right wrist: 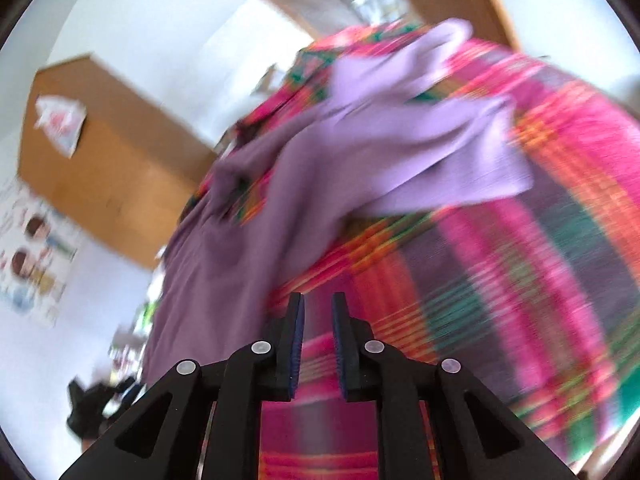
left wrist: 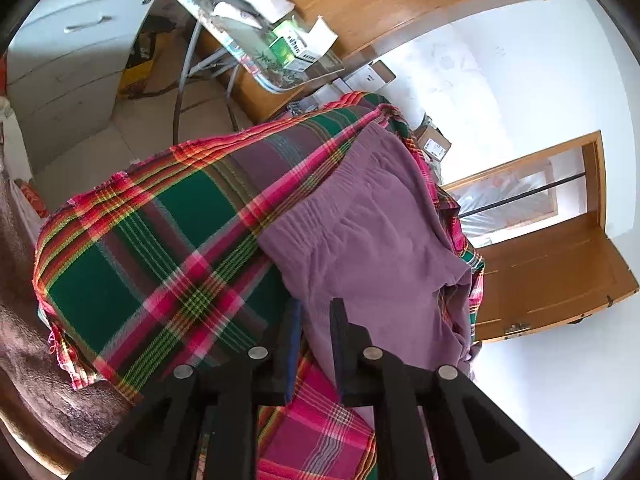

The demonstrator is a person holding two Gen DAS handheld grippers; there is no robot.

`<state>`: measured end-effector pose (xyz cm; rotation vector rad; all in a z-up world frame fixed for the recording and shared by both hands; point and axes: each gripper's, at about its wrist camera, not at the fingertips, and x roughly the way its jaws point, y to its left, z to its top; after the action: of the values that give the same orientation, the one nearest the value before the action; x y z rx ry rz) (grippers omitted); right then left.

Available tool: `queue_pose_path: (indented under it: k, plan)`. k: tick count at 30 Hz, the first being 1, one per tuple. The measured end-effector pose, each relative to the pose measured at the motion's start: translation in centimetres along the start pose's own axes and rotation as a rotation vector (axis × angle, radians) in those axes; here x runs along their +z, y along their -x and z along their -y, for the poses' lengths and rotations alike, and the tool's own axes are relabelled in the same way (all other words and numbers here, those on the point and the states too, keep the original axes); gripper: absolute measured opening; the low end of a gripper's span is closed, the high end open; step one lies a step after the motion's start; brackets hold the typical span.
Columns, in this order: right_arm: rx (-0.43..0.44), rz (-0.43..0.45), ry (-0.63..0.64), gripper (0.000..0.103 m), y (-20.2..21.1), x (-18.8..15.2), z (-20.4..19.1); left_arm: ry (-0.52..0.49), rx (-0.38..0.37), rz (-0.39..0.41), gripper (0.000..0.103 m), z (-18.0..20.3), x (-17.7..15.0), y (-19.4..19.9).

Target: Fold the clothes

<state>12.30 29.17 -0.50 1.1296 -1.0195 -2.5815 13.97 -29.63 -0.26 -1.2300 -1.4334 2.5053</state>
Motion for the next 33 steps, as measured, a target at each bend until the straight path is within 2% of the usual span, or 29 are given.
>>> queue_pose_path:
  k: [5,6,7,9,11,17,22,26,28,33]
  plan:
    - [-0.097,0.116,-0.075,0.021,2.0,2.2,3.7,-0.122,0.003,0.023,0.015,3.1,-1.1,0.4]
    - [-0.112,0.137,-0.082,0.024,2.5,2.7,4.4,-0.146,-0.004,0.02,0.015,3.8,-1.3,0.3]
    - [-0.127,0.157,-0.089,0.03,2.9,3.1,5.1,-0.166,-0.01,0.012,0.016,4.5,-1.6,0.1]
    - [-0.152,0.188,-0.098,0.034,3.8,3.7,6.3,-0.203,-0.021,-0.007,0.018,5.8,-2.3,-0.4]
    - [-0.156,0.177,-0.102,0.034,3.8,4.1,6.8,-0.236,-0.046,-0.051,0.021,7.1,-3.0,-1.5]
    - [-0.045,0.144,-0.085,0.034,2.8,4.9,6.0,-0.363,-0.111,-0.242,0.024,11.8,-6.6,-6.3]
    - [0.017,0.087,-0.127,0.034,0.8,6.2,6.0,-0.494,-0.126,-0.404,0.024,15.5,-10.3,-10.7]
    - [0.023,0.071,-0.177,0.034,-0.2,6.9,6.7,-0.534,-0.141,-0.476,0.025,17.2,-12.6,-12.4]
    - [0.021,0.082,-0.197,0.034,-0.4,7.2,7.0,-0.577,-0.141,-0.498,0.031,18.1,-13.9,-12.7]
    - [0.02,0.1,-0.264,0.034,-0.6,8.2,7.9,-0.663,-0.144,-0.569,0.033,19.7,-16.2,-13.8]
